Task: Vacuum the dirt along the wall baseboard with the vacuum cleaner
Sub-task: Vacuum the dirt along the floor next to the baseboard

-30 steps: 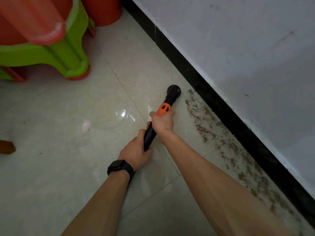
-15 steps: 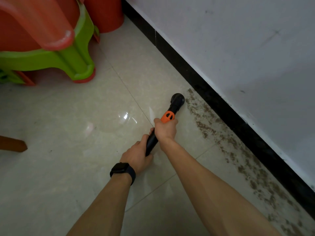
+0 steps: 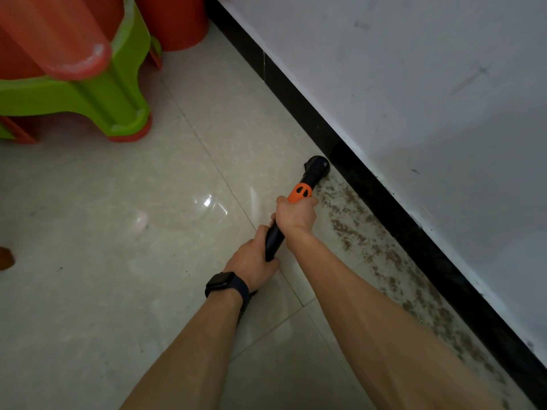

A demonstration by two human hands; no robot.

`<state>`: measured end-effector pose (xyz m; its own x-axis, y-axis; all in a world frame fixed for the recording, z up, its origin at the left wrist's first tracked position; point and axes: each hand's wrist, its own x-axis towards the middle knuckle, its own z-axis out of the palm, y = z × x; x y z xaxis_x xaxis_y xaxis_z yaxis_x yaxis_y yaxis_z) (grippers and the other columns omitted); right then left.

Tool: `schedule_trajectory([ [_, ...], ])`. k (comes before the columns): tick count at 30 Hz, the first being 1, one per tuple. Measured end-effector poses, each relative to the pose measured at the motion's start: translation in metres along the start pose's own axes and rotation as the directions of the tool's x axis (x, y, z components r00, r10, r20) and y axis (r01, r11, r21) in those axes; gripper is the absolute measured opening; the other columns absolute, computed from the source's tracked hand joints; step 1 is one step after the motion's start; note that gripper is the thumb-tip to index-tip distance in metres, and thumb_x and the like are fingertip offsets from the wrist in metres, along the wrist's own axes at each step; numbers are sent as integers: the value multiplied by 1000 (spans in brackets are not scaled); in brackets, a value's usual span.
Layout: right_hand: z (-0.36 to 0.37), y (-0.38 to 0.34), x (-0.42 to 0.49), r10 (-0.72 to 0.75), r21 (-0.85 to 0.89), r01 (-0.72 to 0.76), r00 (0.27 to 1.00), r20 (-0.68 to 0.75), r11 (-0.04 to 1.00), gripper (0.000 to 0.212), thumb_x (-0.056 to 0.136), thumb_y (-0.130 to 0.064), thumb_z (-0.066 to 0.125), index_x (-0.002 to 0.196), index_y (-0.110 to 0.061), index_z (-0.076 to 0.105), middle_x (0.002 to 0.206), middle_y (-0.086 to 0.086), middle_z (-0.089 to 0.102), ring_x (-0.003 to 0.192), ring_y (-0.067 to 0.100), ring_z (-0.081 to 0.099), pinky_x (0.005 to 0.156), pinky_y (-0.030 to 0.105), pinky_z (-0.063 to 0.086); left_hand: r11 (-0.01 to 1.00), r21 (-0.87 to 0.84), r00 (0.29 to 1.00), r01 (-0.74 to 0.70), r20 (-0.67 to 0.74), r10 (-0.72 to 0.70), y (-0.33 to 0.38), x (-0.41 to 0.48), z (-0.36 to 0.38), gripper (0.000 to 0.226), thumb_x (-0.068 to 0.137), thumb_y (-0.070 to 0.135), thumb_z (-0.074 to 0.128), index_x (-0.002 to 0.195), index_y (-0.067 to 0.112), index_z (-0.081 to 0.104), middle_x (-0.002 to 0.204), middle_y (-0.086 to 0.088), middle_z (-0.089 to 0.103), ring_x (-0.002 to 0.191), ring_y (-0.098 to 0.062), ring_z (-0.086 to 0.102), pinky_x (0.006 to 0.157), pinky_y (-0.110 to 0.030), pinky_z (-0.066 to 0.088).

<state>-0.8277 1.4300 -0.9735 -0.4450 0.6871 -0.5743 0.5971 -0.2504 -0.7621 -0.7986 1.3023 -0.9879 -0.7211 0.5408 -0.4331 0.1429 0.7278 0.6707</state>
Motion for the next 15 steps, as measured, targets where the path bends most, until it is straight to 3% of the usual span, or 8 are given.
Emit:
schedule_trajectory([
  [5, -3, -1, 11, -21, -53, 19, 999, -44, 998, 42, 96, -22, 59, 128, -11, 34, 101, 18, 69, 79, 34, 73, 73, 49, 64, 999, -44, 1000, -17, -3, 17, 5, 11, 9, 43, 85, 23, 62, 106, 40, 29, 78, 1, 58, 61, -13, 58, 48, -26, 40],
  [10, 0, 0, 16, -41, -65, 38, 998, -40, 997, 43, 97, -23, 59, 129, -11, 32, 102, 18, 67, 82, 35, 72, 74, 50, 64, 996, -94, 1000, -5, -28, 2, 4, 16, 11, 42, 86, 24, 63, 105, 43, 31, 78, 1, 60, 62, -14, 61, 50, -27, 44],
  [12, 1, -4, 18, -43, -40, 43, 999, 2, 998, 43, 97, -21, 60, 128, -12, 31, 101, 18, 67, 80, 34, 73, 72, 50, 64, 994, -109, 999, 1, -44, -6, 4, 17, 9, 42, 87, 24, 64, 110, 40, 33, 79, 1, 61, 63, -13, 61, 49, -25, 43],
  [15, 0, -13, 20, -66, -4, 66, 994, 87, 998, 42, 97, -20, 62, 124, -15, 30, 94, 14, 67, 62, 24, 71, 65, 44, 65, 991, -130, 996, -4, -86, -8, 6, 17, 7, 46, 88, 22, 64, 124, 31, 37, 82, 3, 60, 65, -11, 61, 49, -23, 43],
])
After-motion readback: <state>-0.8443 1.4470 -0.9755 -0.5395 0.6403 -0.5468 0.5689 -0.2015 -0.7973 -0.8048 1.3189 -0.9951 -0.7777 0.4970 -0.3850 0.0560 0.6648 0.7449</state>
